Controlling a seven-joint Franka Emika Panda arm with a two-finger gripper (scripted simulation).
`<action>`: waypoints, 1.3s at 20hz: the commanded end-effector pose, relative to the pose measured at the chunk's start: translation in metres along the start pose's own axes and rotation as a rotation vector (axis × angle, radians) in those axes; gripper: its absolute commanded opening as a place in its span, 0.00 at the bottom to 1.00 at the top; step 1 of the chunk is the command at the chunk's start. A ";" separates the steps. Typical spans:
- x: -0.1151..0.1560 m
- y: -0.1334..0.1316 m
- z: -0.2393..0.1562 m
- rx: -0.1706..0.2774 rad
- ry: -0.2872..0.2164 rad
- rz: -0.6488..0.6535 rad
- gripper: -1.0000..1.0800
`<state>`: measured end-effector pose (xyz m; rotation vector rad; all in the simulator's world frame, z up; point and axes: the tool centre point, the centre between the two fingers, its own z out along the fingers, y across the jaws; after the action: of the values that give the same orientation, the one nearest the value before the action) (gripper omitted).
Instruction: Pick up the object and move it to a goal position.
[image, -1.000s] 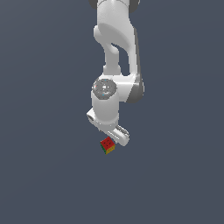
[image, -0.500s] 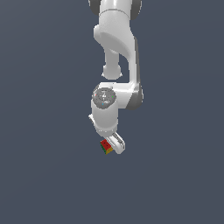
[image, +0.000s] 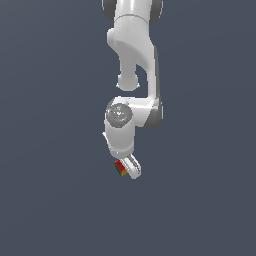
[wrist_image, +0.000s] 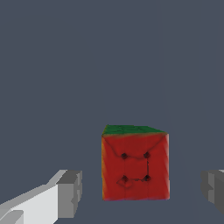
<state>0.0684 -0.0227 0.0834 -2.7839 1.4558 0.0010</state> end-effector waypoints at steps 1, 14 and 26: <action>0.000 0.000 0.000 0.000 0.000 0.000 0.96; 0.000 0.001 0.049 0.000 0.000 0.005 0.96; 0.000 0.000 0.050 0.000 0.001 0.005 0.00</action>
<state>0.0684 -0.0227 0.0330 -2.7807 1.4625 0.0013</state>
